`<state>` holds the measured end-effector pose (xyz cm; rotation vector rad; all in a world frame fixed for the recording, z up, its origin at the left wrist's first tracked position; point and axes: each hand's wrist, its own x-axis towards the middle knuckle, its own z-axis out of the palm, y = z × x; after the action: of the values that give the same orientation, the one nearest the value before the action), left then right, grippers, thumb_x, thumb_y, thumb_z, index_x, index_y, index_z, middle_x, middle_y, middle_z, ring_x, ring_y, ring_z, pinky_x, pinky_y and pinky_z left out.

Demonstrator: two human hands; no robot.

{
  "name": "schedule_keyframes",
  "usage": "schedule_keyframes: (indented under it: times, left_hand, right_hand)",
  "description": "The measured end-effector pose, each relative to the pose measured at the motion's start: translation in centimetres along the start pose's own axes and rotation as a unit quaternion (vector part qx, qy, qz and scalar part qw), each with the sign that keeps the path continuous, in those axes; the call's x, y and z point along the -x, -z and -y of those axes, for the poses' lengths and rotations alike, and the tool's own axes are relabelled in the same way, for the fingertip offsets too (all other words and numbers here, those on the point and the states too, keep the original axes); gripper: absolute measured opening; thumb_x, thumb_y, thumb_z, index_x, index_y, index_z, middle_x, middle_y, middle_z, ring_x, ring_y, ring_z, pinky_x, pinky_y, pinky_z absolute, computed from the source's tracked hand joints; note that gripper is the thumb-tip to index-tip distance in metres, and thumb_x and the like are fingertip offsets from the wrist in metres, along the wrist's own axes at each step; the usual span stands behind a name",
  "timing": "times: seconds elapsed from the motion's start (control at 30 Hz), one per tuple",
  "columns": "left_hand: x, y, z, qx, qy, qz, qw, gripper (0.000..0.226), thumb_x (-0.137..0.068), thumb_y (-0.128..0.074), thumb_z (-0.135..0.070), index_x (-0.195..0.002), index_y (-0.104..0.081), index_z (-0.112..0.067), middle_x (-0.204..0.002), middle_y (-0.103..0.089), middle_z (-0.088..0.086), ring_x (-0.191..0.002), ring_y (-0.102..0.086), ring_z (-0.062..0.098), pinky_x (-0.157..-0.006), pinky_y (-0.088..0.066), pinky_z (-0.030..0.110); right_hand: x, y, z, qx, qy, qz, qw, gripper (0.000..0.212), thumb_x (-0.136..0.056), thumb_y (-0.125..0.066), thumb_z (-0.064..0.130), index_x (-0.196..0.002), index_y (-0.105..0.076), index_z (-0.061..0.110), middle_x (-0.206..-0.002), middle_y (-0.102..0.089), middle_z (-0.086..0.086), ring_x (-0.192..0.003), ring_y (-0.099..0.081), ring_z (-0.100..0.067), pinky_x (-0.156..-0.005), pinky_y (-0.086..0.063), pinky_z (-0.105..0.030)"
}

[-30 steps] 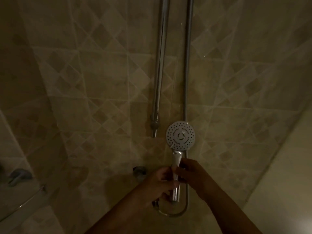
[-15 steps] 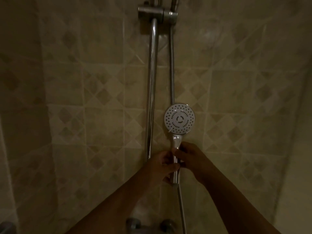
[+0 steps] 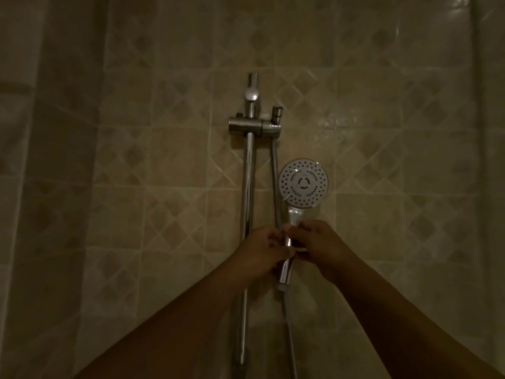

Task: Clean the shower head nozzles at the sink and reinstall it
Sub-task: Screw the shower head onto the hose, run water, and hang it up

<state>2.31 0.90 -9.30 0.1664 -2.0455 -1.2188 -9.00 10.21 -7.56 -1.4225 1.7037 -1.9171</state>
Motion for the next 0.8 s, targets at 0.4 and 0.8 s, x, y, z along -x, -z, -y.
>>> schedule_keyframes:
  times: [0.4, 0.8]
  left_hand:
    - [-4.9, 2.9, -6.4, -0.077, -0.089, -0.009, 0.993, 0.014, -0.09, -0.067, -0.007, -0.104, -0.067, -0.009, -0.089, -0.068, 0.014, -0.072, -0.066, 0.019, -0.062, -0.055, 0.029]
    - [-10.4, 5.4, -15.6, -0.272, -0.172, -0.05, 0.946, 0.012, -0.082, -0.077, -0.017, -0.092, -0.073, -0.013, -0.085, -0.074, 0.002, -0.077, -0.072, 0.014, -0.065, -0.058, 0.026]
  right_hand:
    - [-4.5, 1.2, 7.5, 0.042, 0.054, -0.009, 0.998, 0.028, -0.096, -0.058, 0.026, -0.101, -0.068, 0.0, -0.101, -0.072, -0.021, -0.091, -0.07, -0.033, -0.077, -0.058, -0.045]
    - [-8.3, 4.6, 13.9, -0.032, 0.051, -0.032, 0.998, 0.022, -0.098, -0.056, 0.027, -0.092, -0.064, 0.007, -0.081, -0.071, -0.01, -0.076, -0.071, -0.026, -0.073, -0.061, -0.045]
